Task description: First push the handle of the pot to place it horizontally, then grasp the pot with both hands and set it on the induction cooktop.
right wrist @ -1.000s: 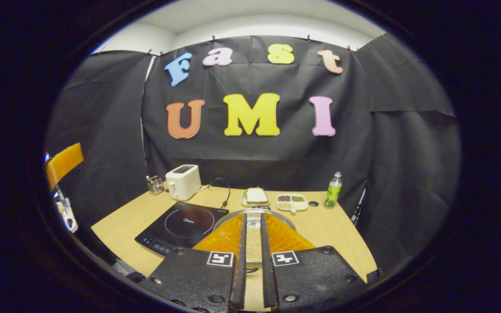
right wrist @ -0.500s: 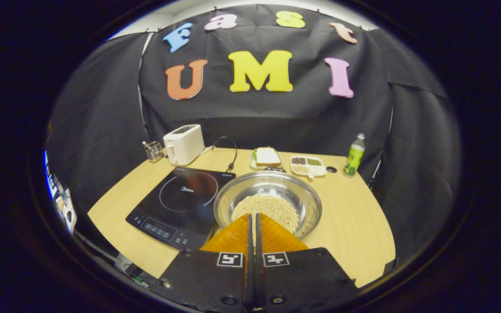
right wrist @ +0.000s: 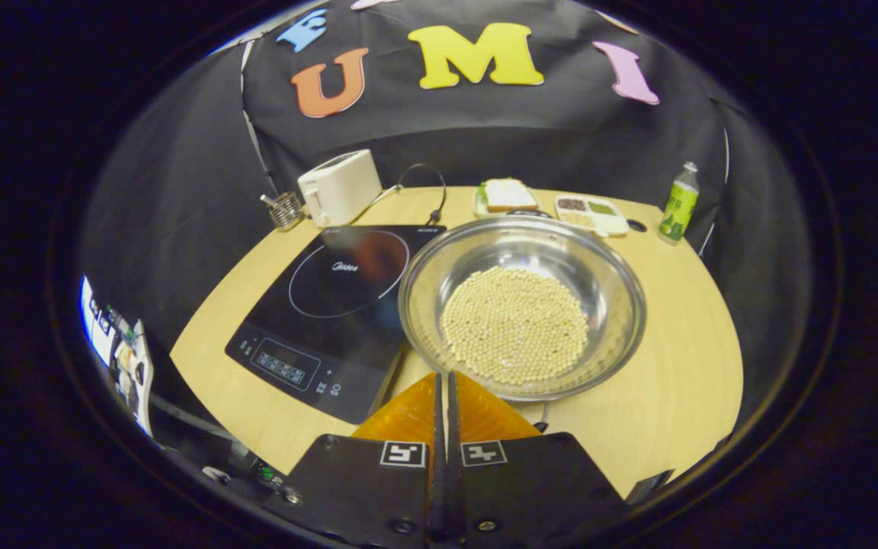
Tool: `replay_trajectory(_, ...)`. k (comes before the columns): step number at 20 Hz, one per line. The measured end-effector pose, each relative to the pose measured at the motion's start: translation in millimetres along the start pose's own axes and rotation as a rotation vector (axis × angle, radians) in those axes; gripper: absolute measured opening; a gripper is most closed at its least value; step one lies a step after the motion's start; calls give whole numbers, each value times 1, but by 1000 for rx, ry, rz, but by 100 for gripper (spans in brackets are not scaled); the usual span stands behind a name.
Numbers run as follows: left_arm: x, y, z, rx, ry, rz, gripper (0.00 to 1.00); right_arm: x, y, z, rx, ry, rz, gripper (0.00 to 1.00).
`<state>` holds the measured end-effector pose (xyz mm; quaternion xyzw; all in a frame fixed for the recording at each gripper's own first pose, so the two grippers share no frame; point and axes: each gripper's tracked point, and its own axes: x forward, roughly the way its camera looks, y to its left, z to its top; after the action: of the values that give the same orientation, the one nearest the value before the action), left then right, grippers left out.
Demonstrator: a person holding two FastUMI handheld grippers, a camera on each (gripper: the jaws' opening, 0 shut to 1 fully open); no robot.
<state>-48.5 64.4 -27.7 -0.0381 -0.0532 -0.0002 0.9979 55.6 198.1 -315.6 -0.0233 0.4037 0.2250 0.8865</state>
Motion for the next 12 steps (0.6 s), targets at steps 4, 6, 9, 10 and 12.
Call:
replay_trajectory(4,-3,2,-3,-8,8,-15,96,22,7,-14,-17,56,9,0)
replay_trajectory(6,-3,-1,-6,-6,13,-28,96,30,7,-23,-7,86,11,4)
replay_trajectory(9,1,1,-11,-3,22,-24,95,35,8,-27,14,94,27,4)
replay_trajectory(10,1,1,-13,-5,27,-22,95,35,8,-27,16,94,28,4)
replay_trajectory(12,2,2,-15,-8,34,-22,95,35,7,-30,18,95,31,4)
